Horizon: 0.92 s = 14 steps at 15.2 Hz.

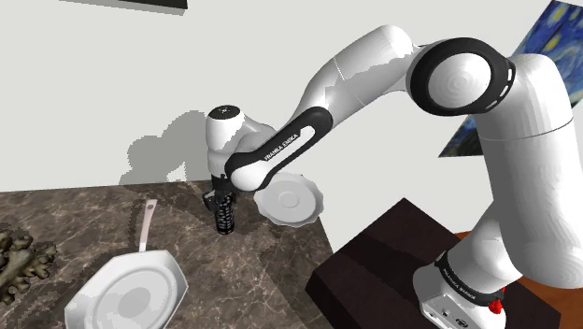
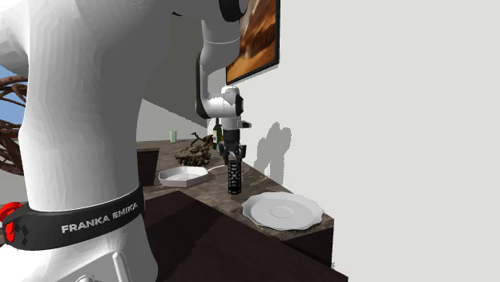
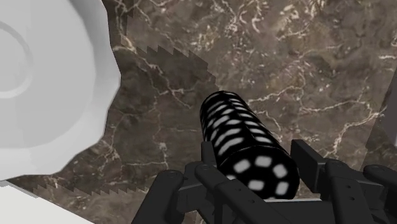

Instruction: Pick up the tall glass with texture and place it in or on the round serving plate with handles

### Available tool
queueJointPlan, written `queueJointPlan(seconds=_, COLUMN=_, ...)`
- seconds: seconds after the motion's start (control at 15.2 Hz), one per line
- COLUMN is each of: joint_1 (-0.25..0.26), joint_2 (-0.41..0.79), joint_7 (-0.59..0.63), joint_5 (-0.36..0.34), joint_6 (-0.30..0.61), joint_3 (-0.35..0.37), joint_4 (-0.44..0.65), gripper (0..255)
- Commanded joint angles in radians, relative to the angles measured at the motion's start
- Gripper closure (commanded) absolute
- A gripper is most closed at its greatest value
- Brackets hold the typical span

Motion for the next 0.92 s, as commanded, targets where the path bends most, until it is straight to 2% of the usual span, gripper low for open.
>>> queueJointPlan(seconds=0.0, joint_1=0.000, joint_2=0.001, joint_7=0.000, joint_5=0.000, joint_6=0.000, joint_3=0.000, joint_4=0.000, gripper=255)
queueJointPlan(seconds=0.2, joint_1=0.000, joint_2=0.001, joint_7=0.000, joint_5=0.000, joint_6=0.000, joint_3=0.000, joint_4=-0.001, gripper=255)
queueJointPlan(seconds=0.86, joint_1=-0.023, joint_2=-0.099, joint_7=-0.021, joint_5=0.034, joint_6=-0.081, joint_3=0.032, joint_4=-0.019, gripper=255)
